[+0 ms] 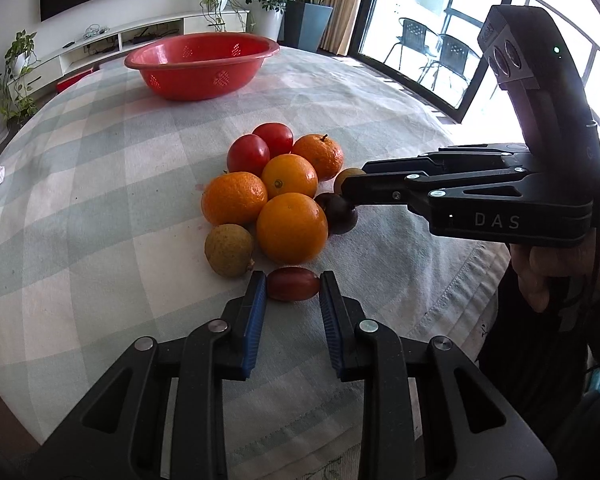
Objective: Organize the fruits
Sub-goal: 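Grasp a red oval plum with the left tool while the right tool grasps a small brown pear, then lift both held fruits and carry them over the red bowl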
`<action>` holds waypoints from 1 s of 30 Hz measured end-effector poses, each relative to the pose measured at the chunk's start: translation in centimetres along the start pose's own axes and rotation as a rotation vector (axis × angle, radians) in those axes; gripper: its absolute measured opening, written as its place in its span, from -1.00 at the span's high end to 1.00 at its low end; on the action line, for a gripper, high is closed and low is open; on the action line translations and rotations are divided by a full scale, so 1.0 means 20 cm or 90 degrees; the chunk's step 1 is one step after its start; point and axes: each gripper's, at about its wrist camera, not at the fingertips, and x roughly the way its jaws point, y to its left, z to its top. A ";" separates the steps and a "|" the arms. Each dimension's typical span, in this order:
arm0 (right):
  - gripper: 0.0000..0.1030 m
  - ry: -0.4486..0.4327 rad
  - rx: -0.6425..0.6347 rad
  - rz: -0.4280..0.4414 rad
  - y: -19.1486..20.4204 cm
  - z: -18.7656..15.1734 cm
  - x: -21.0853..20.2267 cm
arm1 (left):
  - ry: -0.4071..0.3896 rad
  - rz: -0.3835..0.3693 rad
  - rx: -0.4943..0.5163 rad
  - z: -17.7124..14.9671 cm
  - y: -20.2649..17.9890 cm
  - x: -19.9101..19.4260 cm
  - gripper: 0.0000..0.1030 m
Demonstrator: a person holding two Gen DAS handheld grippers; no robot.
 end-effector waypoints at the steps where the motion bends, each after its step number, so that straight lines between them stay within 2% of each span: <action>1: 0.39 0.000 0.002 0.001 0.00 0.00 0.00 | 0.000 -0.001 0.000 0.00 0.00 0.00 0.52; 12: 0.40 -0.008 0.031 0.004 -0.02 -0.03 -0.06 | -0.005 -0.007 -0.007 -0.02 0.00 -0.02 0.52; 21: 0.40 -0.011 0.027 0.027 0.01 -0.08 -0.11 | -0.017 -0.010 -0.019 -0.05 0.02 -0.09 0.52; 30: 0.40 -0.034 0.050 0.020 -0.05 -0.07 -0.19 | -0.052 -0.001 -0.055 -0.01 0.14 -0.21 0.52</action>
